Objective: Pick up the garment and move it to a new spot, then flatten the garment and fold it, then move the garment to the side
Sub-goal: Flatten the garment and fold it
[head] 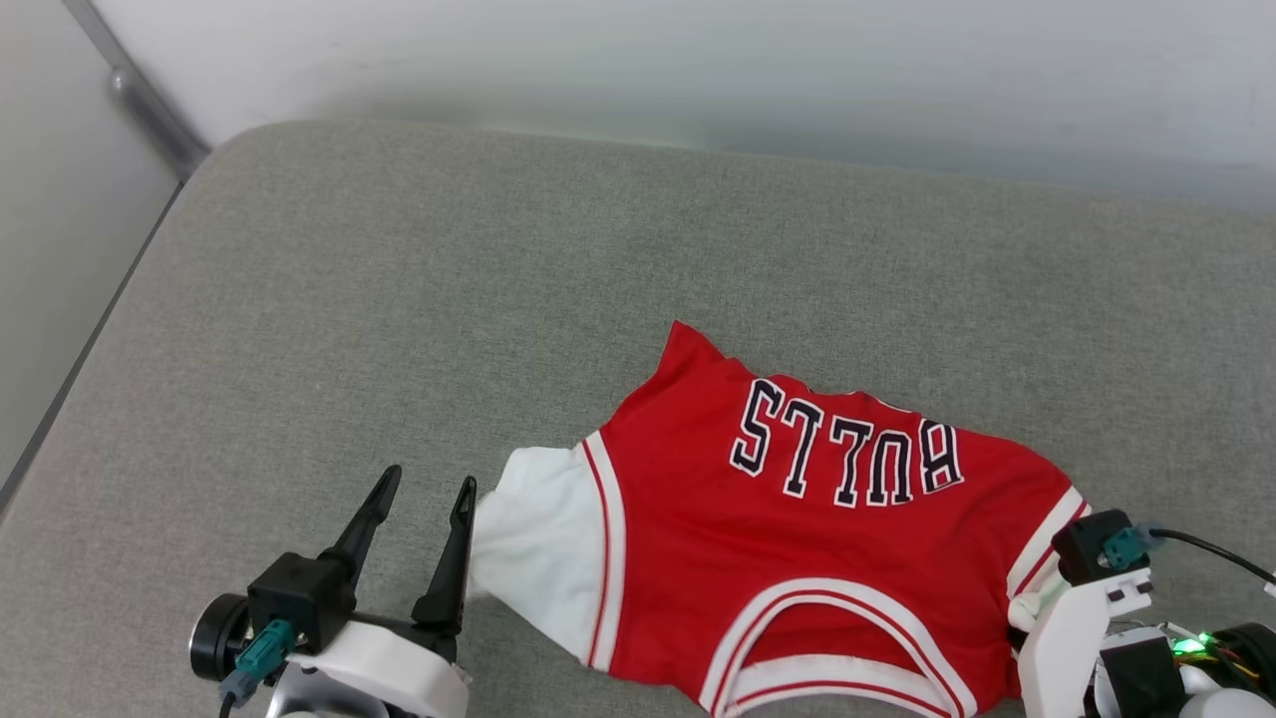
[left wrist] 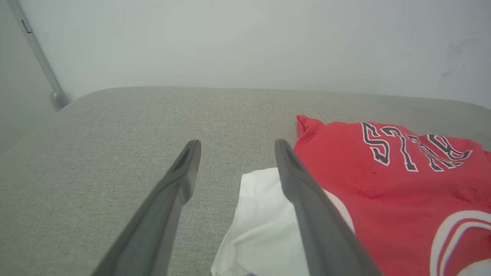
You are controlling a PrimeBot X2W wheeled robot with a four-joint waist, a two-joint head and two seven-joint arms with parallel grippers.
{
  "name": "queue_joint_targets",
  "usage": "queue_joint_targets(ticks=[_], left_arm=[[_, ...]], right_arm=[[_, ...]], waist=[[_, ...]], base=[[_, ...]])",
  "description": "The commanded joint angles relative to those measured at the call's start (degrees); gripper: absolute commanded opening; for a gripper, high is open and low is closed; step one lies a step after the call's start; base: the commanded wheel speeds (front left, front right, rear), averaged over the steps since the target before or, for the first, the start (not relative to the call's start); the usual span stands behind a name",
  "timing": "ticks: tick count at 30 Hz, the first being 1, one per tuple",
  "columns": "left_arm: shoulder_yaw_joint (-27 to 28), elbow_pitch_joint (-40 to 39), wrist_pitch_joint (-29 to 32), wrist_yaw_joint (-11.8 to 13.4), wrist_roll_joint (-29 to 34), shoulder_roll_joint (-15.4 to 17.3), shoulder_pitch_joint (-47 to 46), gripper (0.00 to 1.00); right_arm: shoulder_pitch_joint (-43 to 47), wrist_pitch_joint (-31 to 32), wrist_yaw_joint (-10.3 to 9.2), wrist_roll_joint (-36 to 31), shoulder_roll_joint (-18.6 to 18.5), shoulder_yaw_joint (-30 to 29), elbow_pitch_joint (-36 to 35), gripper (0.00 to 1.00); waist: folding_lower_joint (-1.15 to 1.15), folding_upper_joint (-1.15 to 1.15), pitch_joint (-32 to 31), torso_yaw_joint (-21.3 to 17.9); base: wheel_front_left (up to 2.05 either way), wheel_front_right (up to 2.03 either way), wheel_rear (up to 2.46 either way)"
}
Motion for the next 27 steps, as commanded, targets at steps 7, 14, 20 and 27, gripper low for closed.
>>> queue_joint_targets(ticks=[7, 14, 20, 27], left_arm=[[-0.1, -0.1, 5.4, -1.9, -3.6, 1.5, 2.7, 1.00], [-2.1, -3.4, 24.0, -2.2, -9.7, 4.4, 5.8, 1.00], [-3.1, -9.9, 38.1, 0.9, -13.3, 6.2, 7.5, 1.00], [-3.5, -11.8, 44.4, 5.0, -11.4, 7.6, 6.1, 1.00]], right_arm=[[3.3, -2.4, -0.07, -0.4, -0.3, -5.9, -1.3, 0.00], [5.9, -2.6, -0.06, 0.5, 1.4, -8.5, -6.2, 0.00], [6.4, -1.9, -0.05, 0.5, 2.2, -7.5, -8.6, 0.00], [4.8, -1.9, -0.04, 1.0, 2.3, -6.3, -9.5, 0.00]], waist=[[0.01, 0.00, -2.1, -1.6], [0.01, 0.00, -2.4, -3.7], [0.01, 0.00, -1.6, -5.3], [0.01, 0.00, 0.3, -6.5]], base=[[0.00, 0.00, 0.00], [0.00, 0.00, 0.00], [0.00, 0.00, 0.00], [0.00, 0.00, 0.00]])
